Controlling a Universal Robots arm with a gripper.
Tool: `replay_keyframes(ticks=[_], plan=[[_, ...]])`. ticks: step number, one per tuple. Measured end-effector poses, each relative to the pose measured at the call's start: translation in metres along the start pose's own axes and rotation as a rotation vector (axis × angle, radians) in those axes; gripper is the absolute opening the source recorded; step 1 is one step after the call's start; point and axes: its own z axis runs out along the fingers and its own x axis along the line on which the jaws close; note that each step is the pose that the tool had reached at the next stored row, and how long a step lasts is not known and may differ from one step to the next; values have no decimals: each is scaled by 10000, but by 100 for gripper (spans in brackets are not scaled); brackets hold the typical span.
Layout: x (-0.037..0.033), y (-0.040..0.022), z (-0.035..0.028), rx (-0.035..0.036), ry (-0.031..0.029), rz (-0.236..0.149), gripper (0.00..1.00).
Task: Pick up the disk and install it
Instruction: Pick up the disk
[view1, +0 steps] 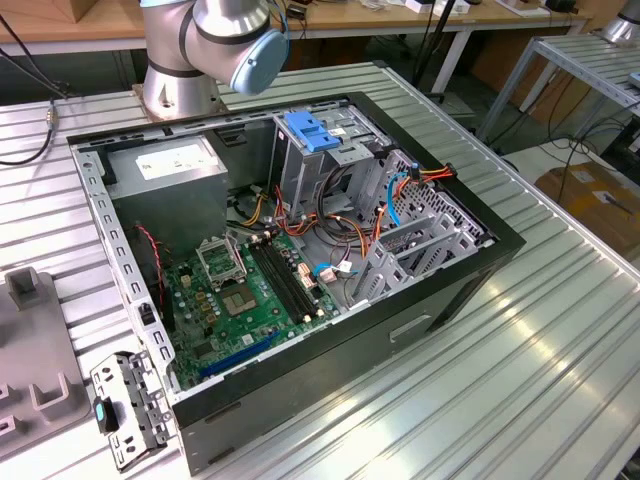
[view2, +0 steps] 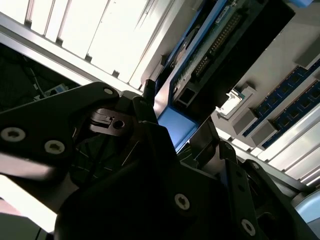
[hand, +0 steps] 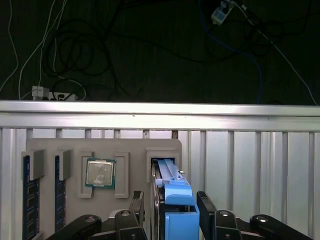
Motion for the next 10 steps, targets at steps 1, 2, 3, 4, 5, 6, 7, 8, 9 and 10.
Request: replay_keyframes(ticks=[1,2,3,4,5,6,7,8,9,10], plan=[[0,0,2,0,0,0,54],[0,0,5,1,0,0,54],[0,0,9,2,-1,-4,54],[0,0,11,-1,1,-55,54],[0,0,12,-3,3,-119,54],[0,0,13,-4,4,-170,54],[0,0,13,-4,4,-182,54],[0,-1,14,-3,4,-185,54],[0,0,14,-3,4,-186,54],[0,0,14,-3,4,-187,54]])
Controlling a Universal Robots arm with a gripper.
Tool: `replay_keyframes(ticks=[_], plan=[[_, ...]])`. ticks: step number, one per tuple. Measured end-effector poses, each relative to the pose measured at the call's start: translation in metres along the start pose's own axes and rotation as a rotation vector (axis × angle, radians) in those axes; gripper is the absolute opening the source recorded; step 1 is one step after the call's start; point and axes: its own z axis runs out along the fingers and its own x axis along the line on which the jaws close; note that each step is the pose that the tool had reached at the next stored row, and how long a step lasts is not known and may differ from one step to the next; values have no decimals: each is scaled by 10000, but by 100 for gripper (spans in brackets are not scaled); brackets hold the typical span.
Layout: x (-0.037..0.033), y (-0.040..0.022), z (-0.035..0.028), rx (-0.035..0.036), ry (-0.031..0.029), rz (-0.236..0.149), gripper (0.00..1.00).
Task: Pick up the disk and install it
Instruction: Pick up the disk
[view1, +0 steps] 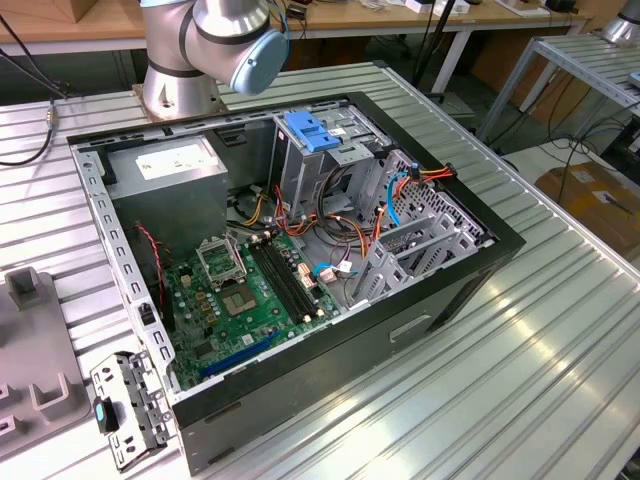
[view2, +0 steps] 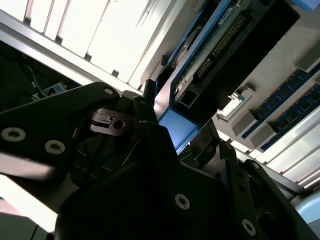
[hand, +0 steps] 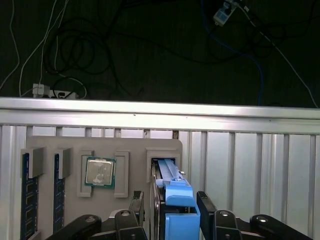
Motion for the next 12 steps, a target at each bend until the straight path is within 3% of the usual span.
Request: replay_keyframes(ticks=[3,5,10,11,12], plan=[[0,0,0,0,0,-1,54],[0,0,0,0,0,-2,45],[0,0,1,-1,1,-3,44],[0,0,1,0,0,-3,37],[0,0,1,0,0,-3,37]])
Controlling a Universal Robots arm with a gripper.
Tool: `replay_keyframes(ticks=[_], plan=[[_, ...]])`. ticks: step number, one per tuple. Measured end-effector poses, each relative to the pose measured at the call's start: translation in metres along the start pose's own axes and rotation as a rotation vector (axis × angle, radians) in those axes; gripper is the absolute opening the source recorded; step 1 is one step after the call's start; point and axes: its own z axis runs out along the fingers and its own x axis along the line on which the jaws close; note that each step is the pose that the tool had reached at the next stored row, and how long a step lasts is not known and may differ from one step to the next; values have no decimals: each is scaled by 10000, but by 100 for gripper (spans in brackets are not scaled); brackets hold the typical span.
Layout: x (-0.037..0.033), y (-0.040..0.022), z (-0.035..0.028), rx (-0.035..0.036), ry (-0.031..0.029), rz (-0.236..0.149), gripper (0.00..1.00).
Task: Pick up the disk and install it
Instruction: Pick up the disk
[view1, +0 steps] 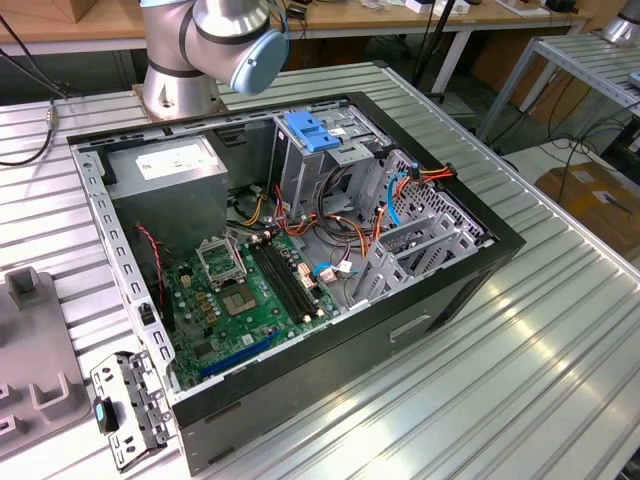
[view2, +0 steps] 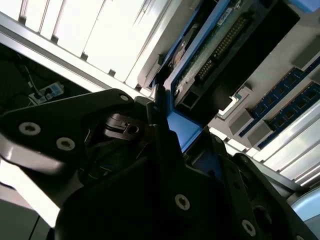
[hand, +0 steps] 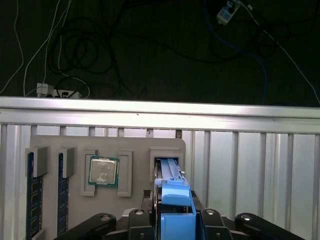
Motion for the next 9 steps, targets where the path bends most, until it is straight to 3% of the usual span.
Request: replay_keyframes(ticks=[9], plan=[[0,0,2,0,0,0,37]])
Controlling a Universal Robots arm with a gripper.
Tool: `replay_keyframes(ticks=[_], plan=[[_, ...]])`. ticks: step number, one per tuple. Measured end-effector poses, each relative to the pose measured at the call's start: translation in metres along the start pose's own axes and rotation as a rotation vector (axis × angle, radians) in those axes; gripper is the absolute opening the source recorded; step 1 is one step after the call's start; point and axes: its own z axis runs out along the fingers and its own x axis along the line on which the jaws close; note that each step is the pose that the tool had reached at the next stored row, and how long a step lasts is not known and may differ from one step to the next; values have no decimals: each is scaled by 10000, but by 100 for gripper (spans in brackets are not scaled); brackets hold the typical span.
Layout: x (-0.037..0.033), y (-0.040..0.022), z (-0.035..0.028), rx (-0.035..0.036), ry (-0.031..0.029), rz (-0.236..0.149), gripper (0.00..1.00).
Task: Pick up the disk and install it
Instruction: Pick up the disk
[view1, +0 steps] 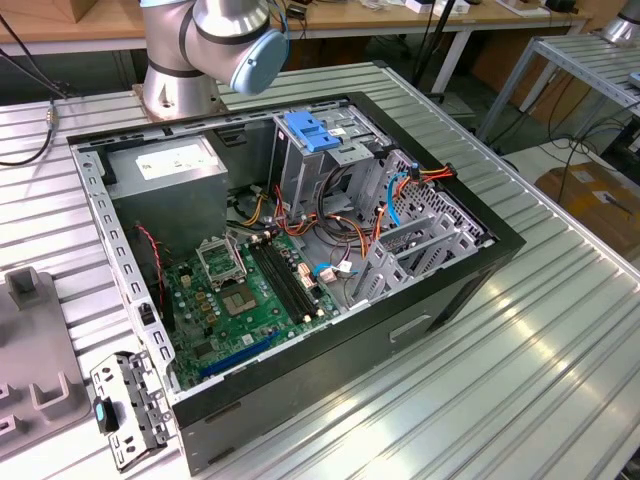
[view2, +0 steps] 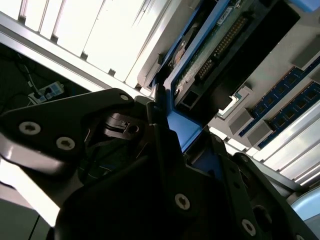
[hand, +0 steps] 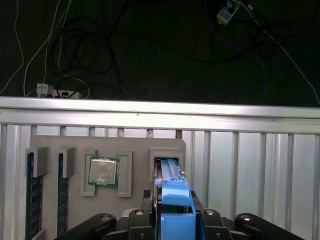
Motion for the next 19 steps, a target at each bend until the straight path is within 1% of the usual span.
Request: replay_keyframes(ticks=[8,14,17,18,19], plan=[[0,0,-2,4,-2,0,37],[-1,2,-70,0,0,0,37],[-2,-1,-59,2,3,1,37],[-1,-2,-44,-3,4,1,37],[0,-3,-13,-1,4,0,37]])
